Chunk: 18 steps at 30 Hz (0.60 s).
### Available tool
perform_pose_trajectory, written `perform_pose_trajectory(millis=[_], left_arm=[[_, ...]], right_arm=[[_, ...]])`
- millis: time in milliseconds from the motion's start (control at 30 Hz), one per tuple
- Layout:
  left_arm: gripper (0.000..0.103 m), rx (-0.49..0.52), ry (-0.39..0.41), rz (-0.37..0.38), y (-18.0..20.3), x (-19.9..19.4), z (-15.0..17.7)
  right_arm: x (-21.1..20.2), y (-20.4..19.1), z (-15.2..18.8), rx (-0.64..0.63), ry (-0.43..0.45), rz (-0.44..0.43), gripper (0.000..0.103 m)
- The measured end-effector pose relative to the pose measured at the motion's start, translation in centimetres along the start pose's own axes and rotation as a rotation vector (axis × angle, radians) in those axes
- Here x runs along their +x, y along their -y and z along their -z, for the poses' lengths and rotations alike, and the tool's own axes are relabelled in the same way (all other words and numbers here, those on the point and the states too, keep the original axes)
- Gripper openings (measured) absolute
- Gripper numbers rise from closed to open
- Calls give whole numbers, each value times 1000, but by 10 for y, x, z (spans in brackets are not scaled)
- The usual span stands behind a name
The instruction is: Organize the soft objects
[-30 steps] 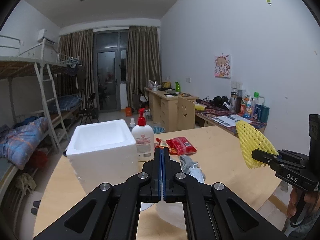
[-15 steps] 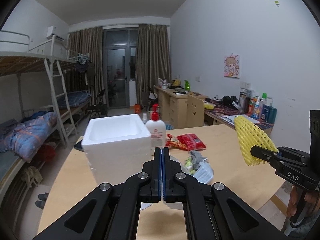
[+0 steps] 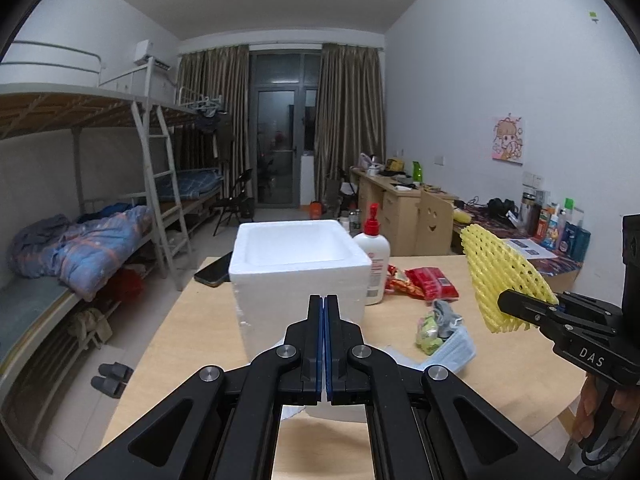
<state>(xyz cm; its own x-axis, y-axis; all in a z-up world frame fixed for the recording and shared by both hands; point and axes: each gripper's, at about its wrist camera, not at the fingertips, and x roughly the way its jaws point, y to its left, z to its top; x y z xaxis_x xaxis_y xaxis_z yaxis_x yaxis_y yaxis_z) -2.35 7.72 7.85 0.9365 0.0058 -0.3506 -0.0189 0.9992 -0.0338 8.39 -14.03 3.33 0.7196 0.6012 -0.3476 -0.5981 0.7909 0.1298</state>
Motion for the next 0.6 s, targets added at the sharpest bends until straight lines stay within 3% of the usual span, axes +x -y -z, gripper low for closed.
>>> perform_pose_trajectory(millis=[300,600], left_arm=[[0,-33,-18,-22,-14,13,-13],[0,-25,28,-46,-24,19,-62]], right_arm=[[17,-6,-12,-26,-27,-43,20],[38,-21,-40,-62,-23,-77,20]])
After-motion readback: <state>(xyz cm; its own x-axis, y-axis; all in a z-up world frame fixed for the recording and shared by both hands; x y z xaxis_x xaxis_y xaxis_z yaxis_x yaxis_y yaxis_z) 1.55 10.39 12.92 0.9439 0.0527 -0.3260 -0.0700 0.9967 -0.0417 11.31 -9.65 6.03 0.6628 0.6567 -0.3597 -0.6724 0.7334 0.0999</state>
